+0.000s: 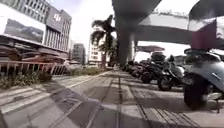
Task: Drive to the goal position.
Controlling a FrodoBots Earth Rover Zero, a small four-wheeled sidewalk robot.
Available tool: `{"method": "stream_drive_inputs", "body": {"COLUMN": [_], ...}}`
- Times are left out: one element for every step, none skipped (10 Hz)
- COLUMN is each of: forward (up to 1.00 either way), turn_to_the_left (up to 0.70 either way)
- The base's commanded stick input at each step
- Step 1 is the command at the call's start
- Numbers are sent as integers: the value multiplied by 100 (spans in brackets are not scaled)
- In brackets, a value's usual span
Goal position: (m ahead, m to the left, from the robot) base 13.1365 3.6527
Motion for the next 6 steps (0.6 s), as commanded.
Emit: {"method": "stream_drive_inputs", "body": {"forward": [70, 70, 70, 70, 70, 70], "turn_to_the_left": [0, 0, 0, 0, 0, 0]}}
